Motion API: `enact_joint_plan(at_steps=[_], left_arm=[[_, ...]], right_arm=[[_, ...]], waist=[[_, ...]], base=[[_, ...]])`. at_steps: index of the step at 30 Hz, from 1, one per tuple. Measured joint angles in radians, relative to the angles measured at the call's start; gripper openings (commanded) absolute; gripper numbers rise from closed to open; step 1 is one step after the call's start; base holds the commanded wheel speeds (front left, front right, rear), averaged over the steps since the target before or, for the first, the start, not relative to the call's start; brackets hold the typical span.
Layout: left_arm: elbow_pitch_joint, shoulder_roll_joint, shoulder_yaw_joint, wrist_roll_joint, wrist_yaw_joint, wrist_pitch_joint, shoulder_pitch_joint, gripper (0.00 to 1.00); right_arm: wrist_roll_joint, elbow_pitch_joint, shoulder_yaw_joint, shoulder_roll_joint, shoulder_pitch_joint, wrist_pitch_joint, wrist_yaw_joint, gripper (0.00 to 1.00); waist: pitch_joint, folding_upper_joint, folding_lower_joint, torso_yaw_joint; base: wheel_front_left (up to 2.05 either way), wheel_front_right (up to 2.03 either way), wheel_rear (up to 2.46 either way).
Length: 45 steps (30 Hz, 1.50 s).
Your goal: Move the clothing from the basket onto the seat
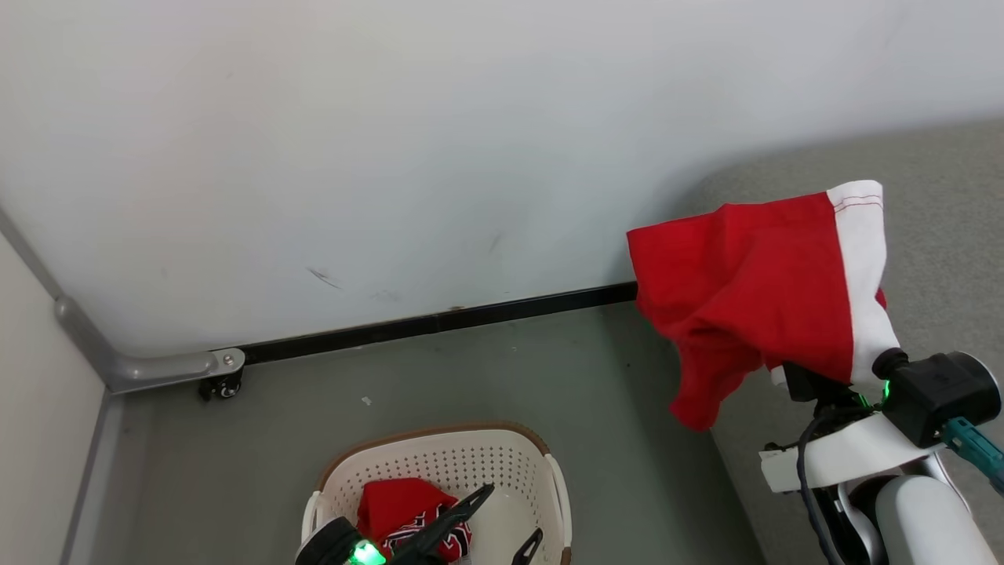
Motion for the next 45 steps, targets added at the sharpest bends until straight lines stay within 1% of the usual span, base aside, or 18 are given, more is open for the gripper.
enact_joint_plan(at_steps=[15,22,25,45], left_arm=[[0.007,-0.016,-0.019,0.009,-0.004,0.0,0.015,1.0],[0.008,-0.019,-0.035,0.026,-0.011,0.0,0.011,1.0],[0.008,-0.019,-0.036,0.026,-0.012,0.0,0.008,1.0],[0.019,-0.009,-0.059,0.035,-0.012,0.0,-0.041,1.0]], right_arm=[[-0.01,-0.038,-0.113,0.006,0.079,0.0,0.0,0.0],[-0.011,-0.067,-0.16,0.007,0.084,0.0,0.0,0.0],[-0.01,-0.076,-0.169,0.008,0.091,0.0,0.0,0.0],[0.02,-0.115,-0.226,0.01,0.098,0.0,0.0,0.0]], waist=[[0.028,0.0,0.0,-0.088],[0.05,0.0,0.0,-0.139],[0.057,0.0,0.0,-0.154],[0.103,0.0,0.0,-0.32]], base=[[0.0,0.0,0.0],[0.0,0.0,0.0],[0.0,0.0,0.0],[0.0,0.0,0.0]])
